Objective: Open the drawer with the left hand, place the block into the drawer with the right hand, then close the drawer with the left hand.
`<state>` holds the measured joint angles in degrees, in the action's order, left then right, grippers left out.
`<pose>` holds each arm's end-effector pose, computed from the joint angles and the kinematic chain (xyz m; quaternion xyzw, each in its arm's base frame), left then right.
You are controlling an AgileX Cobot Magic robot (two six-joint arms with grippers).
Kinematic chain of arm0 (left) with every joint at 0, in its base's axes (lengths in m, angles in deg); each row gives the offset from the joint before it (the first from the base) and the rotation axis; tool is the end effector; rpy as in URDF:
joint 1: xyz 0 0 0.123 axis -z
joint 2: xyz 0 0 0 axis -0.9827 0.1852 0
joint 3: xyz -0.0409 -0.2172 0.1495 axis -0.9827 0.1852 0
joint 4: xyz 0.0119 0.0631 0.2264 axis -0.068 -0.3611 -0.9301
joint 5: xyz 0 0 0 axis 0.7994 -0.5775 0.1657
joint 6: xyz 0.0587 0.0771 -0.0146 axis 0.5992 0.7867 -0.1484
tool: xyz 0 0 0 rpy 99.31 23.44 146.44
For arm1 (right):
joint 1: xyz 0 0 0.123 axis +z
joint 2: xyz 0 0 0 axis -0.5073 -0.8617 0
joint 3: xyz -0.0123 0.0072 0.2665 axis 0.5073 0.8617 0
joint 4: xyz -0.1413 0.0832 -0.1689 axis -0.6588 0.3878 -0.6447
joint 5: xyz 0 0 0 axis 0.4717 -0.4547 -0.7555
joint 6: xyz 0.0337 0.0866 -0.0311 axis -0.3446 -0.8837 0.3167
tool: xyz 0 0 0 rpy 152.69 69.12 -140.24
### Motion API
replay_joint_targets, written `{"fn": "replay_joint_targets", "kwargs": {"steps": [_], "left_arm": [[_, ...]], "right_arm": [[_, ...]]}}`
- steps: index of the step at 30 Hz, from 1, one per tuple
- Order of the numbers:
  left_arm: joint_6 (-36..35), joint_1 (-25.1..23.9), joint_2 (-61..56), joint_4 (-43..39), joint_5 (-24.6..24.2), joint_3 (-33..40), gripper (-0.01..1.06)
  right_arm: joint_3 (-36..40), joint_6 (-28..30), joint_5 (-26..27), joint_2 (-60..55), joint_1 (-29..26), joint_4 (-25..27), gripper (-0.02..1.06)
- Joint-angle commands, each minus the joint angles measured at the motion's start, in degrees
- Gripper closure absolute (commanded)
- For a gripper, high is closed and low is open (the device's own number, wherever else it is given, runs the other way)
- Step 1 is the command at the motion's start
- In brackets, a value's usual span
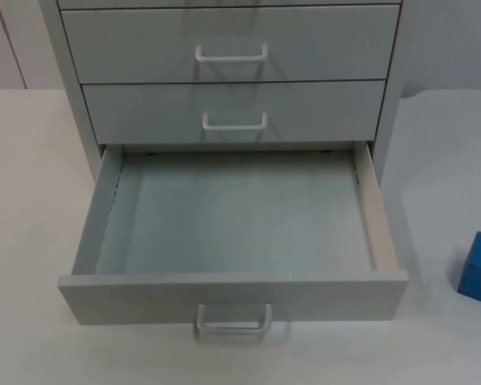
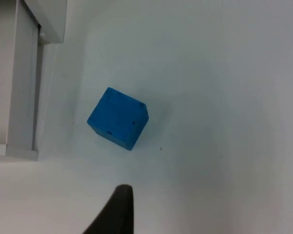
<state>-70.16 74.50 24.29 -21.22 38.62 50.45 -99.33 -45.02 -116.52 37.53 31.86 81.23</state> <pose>0.1623 0.0074 0.2765 -0.0151 0.9292 -0.0091 0.3692 0.1267 0.0030 0.2637 0.0064 0.9341 0.0109 0.3568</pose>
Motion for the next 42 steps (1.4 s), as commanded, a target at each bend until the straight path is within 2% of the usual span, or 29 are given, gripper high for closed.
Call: {"fn": "replay_joint_targets", "kwargs": {"steps": [1, 5, 7, 8, 9, 10, 12, 15, 20, 22, 26, 27, 31, 32, 36, 37, 40, 42], "left_arm": [[0.16, -0.15, -0.36, -0.75, 0.21, 0.25, 0.38], [0.44, -0.15, -0.36, -0.75, 0.24, 0.25, 0.35], [0.44, -0.15, -0.36, -0.47, 0.45, 0.25, 0.21], [0.09, -0.15, -0.36, -0.47, 0.45, 0.25, 0.10], [0.09, -0.15, -0.36, -0.47, 0.45, 0.25, 0.10], [-0.04, -0.15, -0.24, -0.47, 0.45, 0.25, 0.00], [-0.18, -0.15, -0.24, -0.47, 0.70, 0.25, 0.00], [-0.18, -0.15, -0.24, -0.58, 0.82, 0.25, 0.00], [-0.18, -0.15, -0.24, -0.69, 1.07, 0.25, 0.00], [-0.18, -0.15, -0.24, -0.69, 1.07, 0.25, 0.00], [-0.18, -0.15, -0.24, -0.69, 1.07, 0.25, 0.00], [-0.18, -0.15, -0.24, -0.69, 1.07, 0.25, 0.00], [-0.18, -0.15, -0.24, -0.57, 1.07, 0.25, 0.00], [-0.18, -0.15, -0.24, -0.57, 1.07, 0.25, 0.00], [-0.18, -0.15, -0.24, -0.57, 1.07, 0.25, 0.00], [-0.18, -0.15, -0.24, -0.57, 1.07, 0.25, 0.00], [-0.18, -0.15, -0.24, -0.57, 1.07, 0.25, 0.00], [-0.18, -0.15, -0.24, -0.46, 1.07, 0.25, 0.00]], "right_arm": [[-0.33, 0.02, 0.27, 0.06, -0.17, 0.31, -0.01], [-0.53, 0.02, -0.81, -0.42, -0.17, 0.00, -0.01], [-1.30, 0.02, -2.32, -2.10, -0.17, 0.00, -0.01], [-2.13, 0.02, -3.62, -3.48, -0.17, 0.00, -0.01], [-2.13, 0.02, -3.62, -3.48, -0.17, 0.00, -0.01], [-3.03, 0.02, -4.80, -4.88, -0.17, 0.31, -0.01], [-5.58, 0.01, -6.89, -8.92, -0.17, 0.31, -0.01], [-7.70, 0.01, -7.23, -12.91, -0.17, 0.42, -0.01], [-11.36, -1.54, -6.13, -21.78, 0.30, 2.28, -0.01], [-12.88, -3.24, -4.77, -26.07, 2.15, 2.33, -0.01], [-15.44, -12.22, -0.83, -34.97, 8.98, 0.00, -0.01], [-15.44, -12.22, -0.83, -34.97, 8.98, 0.00, -0.01], [-18.45, -24.89, 2.71, -43.42, 15.02, -6.06, -0.01], [-18.45, -24.89, 2.71, -43.42, 15.02, -6.06, -0.01], [-21.32, -35.41, 3.23, -50.69, 18.88, -12.42, 0.01], [-21.32, -35.41, 3.23, -50.69, 18.88, -12.42, 0.01], [-22.09, -43.52, 4.69, -53.98, 19.82, -17.63, 0.04], [-22.09, -46.41, 6.13, -55.43, 19.82, -19.15, 0.04]]}}
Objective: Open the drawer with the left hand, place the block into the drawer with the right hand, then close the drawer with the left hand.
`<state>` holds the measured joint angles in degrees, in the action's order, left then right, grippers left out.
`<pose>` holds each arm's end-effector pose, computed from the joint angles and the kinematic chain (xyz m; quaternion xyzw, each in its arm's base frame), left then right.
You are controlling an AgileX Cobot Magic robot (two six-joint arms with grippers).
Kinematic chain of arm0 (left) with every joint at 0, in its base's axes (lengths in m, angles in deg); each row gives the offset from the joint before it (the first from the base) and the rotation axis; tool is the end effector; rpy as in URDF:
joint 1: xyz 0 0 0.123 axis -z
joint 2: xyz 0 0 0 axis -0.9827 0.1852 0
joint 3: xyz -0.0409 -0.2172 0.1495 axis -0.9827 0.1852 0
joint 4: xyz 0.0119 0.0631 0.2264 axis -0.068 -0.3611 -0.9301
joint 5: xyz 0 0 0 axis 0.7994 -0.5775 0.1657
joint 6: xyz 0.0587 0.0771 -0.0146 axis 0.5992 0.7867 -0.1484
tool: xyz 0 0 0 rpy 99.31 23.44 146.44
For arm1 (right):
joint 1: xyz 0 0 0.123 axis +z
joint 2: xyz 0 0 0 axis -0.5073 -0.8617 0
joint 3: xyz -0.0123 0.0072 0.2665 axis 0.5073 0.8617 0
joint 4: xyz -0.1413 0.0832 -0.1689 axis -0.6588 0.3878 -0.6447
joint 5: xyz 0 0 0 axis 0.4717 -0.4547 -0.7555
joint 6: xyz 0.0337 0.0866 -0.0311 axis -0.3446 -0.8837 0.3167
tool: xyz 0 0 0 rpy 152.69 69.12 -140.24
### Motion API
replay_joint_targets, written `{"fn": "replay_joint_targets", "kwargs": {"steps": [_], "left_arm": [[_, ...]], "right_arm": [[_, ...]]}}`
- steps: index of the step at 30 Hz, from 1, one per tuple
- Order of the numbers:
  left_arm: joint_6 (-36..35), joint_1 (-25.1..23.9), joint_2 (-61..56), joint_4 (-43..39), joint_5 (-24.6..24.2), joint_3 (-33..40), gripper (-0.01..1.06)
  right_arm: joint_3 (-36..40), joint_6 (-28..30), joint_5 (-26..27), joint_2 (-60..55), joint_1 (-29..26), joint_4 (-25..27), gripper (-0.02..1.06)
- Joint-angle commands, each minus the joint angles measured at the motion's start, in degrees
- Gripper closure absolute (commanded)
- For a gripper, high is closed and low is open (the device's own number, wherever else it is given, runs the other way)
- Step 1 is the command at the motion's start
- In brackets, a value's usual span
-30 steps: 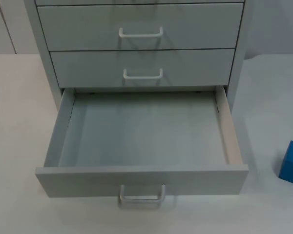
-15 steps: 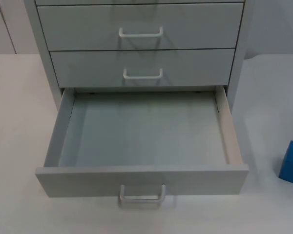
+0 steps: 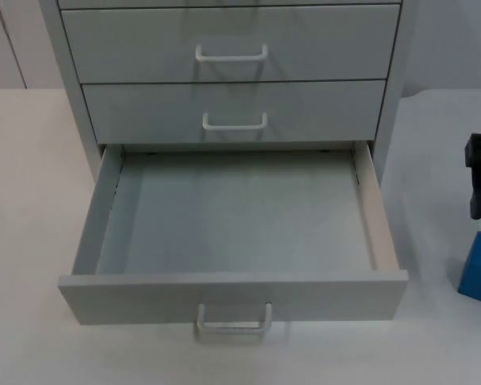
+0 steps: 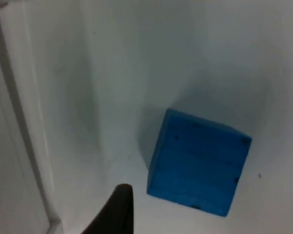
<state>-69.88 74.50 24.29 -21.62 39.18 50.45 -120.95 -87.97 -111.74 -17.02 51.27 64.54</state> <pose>0.1629 0.0080 0.2771 -0.0114 0.9276 -0.0046 0.3735 0.2799 0.0867 0.1704 0.1106 0.9811 -0.0254 0.1568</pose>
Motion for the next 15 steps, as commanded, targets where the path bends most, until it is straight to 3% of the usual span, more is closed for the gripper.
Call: {"fn": "replay_joint_targets", "kwargs": {"steps": [1, 15], "left_arm": [[-0.46, -0.15, -0.24, -0.06, 0.52, 0.25, 0.00], [-0.46, -0.15, -0.24, 0.33, 0.88, 0.25, 0.00]], "right_arm": [[-0.47, -4.57, 2.12, -1.41, 0.41, -2.74, 0.04], [-0.47, -8.07, 8.56, -12.13, 0.41, -2.74, 0.04]]}}
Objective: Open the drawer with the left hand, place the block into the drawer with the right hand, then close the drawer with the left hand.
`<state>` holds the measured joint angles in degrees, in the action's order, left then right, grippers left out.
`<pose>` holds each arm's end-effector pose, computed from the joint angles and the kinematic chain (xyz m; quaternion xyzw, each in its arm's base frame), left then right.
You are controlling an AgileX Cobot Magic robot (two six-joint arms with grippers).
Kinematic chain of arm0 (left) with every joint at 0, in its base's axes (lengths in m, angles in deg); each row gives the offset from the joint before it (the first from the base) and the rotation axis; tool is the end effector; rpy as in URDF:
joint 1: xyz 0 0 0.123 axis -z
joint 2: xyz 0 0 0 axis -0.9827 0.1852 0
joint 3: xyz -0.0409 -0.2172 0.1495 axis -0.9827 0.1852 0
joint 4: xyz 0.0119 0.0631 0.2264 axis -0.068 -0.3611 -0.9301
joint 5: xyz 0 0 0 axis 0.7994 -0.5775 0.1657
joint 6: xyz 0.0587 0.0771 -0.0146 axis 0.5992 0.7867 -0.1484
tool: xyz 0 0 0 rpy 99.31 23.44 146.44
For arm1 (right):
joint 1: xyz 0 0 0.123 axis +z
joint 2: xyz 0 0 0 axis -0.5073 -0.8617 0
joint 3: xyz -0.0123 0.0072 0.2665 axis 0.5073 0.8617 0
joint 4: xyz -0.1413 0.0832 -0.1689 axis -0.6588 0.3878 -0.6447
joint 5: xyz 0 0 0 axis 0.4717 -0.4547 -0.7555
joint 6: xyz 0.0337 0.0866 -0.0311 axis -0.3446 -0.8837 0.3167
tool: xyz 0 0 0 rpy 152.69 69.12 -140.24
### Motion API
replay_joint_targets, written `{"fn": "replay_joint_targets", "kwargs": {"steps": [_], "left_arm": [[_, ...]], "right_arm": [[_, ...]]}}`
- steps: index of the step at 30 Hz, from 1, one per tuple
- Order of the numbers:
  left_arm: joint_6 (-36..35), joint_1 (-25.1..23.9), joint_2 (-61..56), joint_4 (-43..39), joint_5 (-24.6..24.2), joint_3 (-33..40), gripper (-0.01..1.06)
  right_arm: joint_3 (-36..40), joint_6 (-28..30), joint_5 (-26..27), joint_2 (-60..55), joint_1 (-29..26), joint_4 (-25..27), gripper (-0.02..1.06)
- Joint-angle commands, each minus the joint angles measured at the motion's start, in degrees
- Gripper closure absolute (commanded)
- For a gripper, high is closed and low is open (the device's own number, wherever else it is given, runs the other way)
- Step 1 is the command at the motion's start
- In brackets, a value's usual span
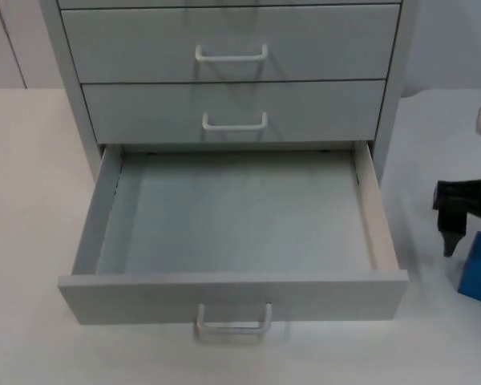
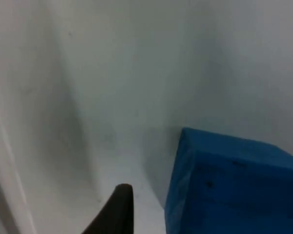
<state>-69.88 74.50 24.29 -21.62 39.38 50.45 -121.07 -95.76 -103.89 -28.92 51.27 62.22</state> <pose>0.1631 0.0081 0.2774 -0.0115 0.9269 -0.0044 0.3751 0.2959 0.0939 0.1110 0.1458 0.9806 -0.0301 0.1272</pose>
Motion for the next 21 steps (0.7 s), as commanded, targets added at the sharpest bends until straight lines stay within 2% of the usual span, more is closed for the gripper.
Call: {"fn": "replay_joint_targets", "kwargs": {"steps": [1, 5, 7, 9, 10, 13, 14, 16, 21], "left_arm": [[-0.46, -0.15, -0.24, 0.33, 0.67, 0.25, 0.00], [-0.46, -0.15, -0.24, 0.33, 0.67, 0.25, 0.00], [-0.46, -0.15, -0.24, 0.33, 0.79, 0.25, 0.00], [-0.46, -0.15, -0.24, 0.33, 0.85, 0.25, 0.00], [-0.46, -0.15, -0.24, 0.33, 0.85, 0.25, 0.00], [-0.46, -0.15, -0.24, 0.33, 0.85, 0.25, 0.00], [-0.46, -0.15, -0.24, 0.33, 0.85, 0.25, 0.00], [-0.46, -0.15, -0.24, 0.23, 0.83, 0.25, 0.00], [-0.46, -0.15, -0.24, 0.23, 0.83, 0.25, 0.00]], "right_arm": [[-0.34, -0.28, 0.86, -1.16, 0.41, -0.41, 0.05], [-0.34, -0.28, 0.99, -3.26, 0.41, 0.09, 0.11], [-0.34, -0.28, 1.10, -3.64, 0.41, 0.10, 0.25], [-0.34, -0.28, 1.32, -3.64, 0.41, 0.10, 0.45], [-0.34, -0.28, 1.32, -3.64, 0.41, 0.10, 0.45], [-0.34, -0.41, 1.32, -3.54, 0.41, 0.10, 0.80], [-0.34, -0.41, 1.32, -3.54, 0.41, 0.10, 0.80], [-0.34, -0.19, 0.74, -3.43, 0.41, 0.10, 1.04], [-0.34, 3.07, -0.60, -0.64, 0.41, 0.25, 1.05]]}}
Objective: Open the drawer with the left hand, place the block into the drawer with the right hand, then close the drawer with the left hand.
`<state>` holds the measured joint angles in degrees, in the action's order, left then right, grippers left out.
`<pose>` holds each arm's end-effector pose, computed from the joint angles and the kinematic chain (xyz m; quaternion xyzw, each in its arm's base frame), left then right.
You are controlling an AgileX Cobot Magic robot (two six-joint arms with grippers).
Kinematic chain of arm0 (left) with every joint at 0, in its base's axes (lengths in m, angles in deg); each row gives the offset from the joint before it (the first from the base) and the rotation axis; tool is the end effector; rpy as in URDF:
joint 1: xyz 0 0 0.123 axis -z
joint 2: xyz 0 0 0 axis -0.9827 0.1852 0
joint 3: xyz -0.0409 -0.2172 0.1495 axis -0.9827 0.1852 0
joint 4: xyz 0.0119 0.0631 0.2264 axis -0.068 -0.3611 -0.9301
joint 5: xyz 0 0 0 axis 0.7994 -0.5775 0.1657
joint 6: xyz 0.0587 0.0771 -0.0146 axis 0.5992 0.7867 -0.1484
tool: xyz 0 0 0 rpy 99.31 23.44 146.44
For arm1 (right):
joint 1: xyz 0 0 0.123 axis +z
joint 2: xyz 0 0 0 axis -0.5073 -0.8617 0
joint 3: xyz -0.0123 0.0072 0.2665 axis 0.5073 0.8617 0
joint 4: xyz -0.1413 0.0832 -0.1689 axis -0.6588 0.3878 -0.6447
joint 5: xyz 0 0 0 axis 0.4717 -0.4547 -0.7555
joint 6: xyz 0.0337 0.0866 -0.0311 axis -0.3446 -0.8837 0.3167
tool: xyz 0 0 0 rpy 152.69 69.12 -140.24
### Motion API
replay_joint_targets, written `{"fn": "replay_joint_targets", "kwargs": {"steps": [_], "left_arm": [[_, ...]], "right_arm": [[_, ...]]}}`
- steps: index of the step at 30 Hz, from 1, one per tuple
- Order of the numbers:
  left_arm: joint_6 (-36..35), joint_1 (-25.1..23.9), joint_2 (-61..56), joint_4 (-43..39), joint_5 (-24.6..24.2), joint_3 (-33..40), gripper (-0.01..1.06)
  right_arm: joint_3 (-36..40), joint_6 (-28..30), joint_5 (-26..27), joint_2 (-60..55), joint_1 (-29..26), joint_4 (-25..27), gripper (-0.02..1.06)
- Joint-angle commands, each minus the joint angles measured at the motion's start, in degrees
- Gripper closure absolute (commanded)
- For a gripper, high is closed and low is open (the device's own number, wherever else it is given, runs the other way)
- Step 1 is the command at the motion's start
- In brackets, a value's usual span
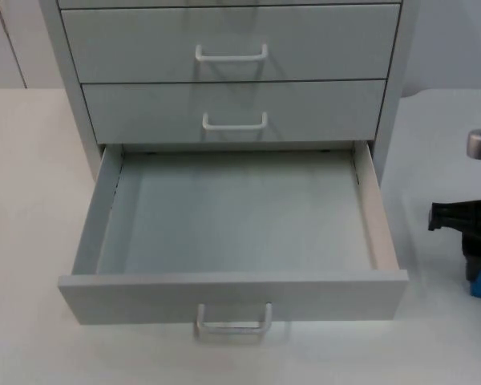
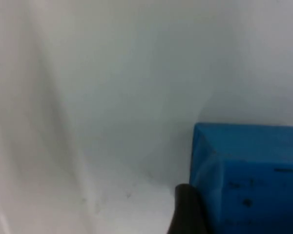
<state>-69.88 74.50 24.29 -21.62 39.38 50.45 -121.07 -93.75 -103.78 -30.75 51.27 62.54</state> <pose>0.1631 0.0081 0.2774 -0.0115 0.9269 -0.0044 0.3751 0.2954 0.0940 0.1010 0.1295 0.9845 -0.0379 0.1125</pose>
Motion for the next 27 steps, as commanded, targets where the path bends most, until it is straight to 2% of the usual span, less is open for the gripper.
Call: {"fn": "replay_joint_targets", "kwargs": {"steps": [1, 5, 9, 10, 14, 19, 27], "left_arm": [[-0.46, -0.15, -0.24, 0.23, 0.83, 0.25, 0.00], [-0.46, -0.15, -0.24, 0.34, 0.83, 0.25, 0.00], [-0.46, -0.15, -0.35, 0.34, 0.14, 0.25, 0.00], [-0.46, -0.15, -0.35, 0.34, 0.14, 0.25, 0.00], [-0.46, -0.15, -0.35, 0.34, 0.14, 0.25, 0.00], [-0.46, -0.15, -0.35, 0.34, 0.14, 0.25, 0.00], [-0.46, -0.15, -0.35, 0.34, 0.14, 0.25, 0.00]], "right_arm": [[-0.34, 1.72, -1.09, 2.54, 0.41, -0.49, 1.05], [-0.34, 4.95, -2.99, 7.71, 0.41, -0.58, 1.05], [-0.34, 11.42, -7.64, 16.40, 0.64, -0.22, 1.05], [-0.34, 11.42, -7.64, 16.40, 0.64, -0.22, 1.05], [-0.34, 17.37, -11.03, 24.66, 0.64, 0.05, 1.05], [-0.34, 21.37, -14.78, 30.05, 0.64, -0.18, 1.05], [-0.34, 26.57, -15.36, 32.16, 0.64, 4.27, 1.05]]}}
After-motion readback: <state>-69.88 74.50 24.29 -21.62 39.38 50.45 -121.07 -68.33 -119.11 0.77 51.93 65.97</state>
